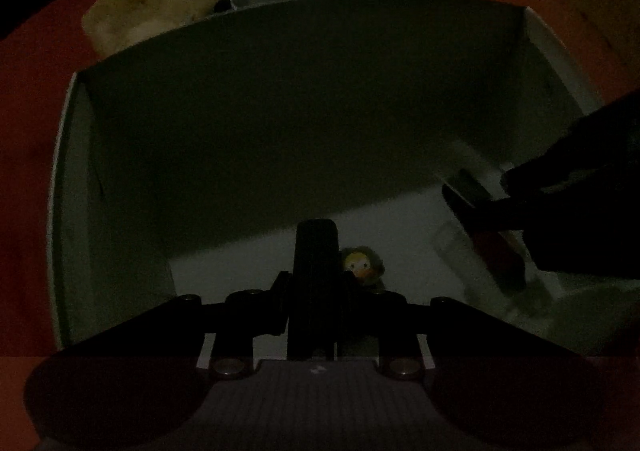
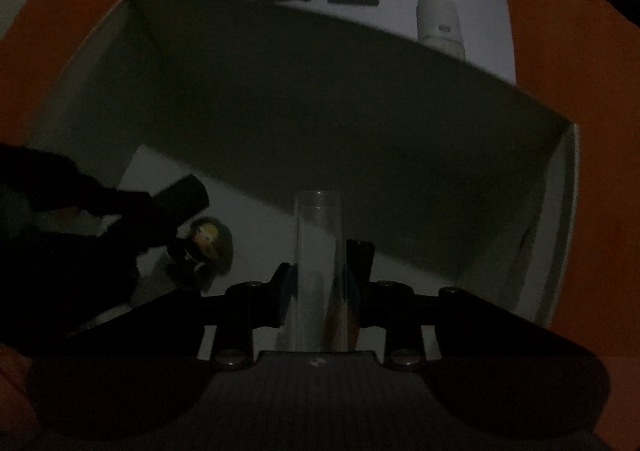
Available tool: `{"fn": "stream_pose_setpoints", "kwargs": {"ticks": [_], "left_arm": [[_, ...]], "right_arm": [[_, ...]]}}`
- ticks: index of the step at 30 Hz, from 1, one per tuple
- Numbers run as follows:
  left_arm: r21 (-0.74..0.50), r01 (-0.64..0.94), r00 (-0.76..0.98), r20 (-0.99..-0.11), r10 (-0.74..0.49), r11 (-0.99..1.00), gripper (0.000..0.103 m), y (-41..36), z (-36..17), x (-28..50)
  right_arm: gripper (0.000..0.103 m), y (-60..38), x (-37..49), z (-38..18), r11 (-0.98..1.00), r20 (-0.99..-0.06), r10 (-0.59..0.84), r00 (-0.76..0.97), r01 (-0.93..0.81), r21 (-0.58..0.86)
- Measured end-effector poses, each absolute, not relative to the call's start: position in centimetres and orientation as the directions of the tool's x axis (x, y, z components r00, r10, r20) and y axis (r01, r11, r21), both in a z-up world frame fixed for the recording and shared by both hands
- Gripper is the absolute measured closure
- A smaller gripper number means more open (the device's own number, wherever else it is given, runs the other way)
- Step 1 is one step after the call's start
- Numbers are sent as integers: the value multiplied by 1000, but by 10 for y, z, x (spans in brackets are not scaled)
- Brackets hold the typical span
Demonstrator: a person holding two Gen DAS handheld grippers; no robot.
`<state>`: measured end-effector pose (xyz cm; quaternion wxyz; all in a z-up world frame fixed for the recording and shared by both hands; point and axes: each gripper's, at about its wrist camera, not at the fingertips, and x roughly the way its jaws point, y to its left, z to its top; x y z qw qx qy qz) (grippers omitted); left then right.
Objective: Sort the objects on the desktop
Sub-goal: 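Lower the glass tube into the box with the right tool while the left tool releases the black item there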
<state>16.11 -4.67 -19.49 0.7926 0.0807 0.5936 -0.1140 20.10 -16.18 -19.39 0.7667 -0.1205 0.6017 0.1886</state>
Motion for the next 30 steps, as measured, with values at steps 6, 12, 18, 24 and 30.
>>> {"fn": "stream_pose_setpoints", "kwargs": {"ticks": [6,12,18,24,30], "left_arm": [[8,276,260,-963,-67,961,81,-43,-204,162],[-3,288,241,-967,-76,958,81,-42,-208,162],[8,273,262,-963,-66,962,81,-40,-211,161],[7,286,262,-962,-72,958,81,-44,-210,157],[9,292,260,-963,-70,956,81,-45,-210,155]], "right_arm": [[71,-162,196,-210,897,-976,117,184,-442,24],[71,-162,195,-214,883,-975,89,202,-469,-17],[71,-177,205,-219,916,-978,26,205,-397,-59],[71,-179,205,-223,918,-976,7,217,-388,-80],[70,-176,202,-224,919,-978,10,211,-388,-74]]}}
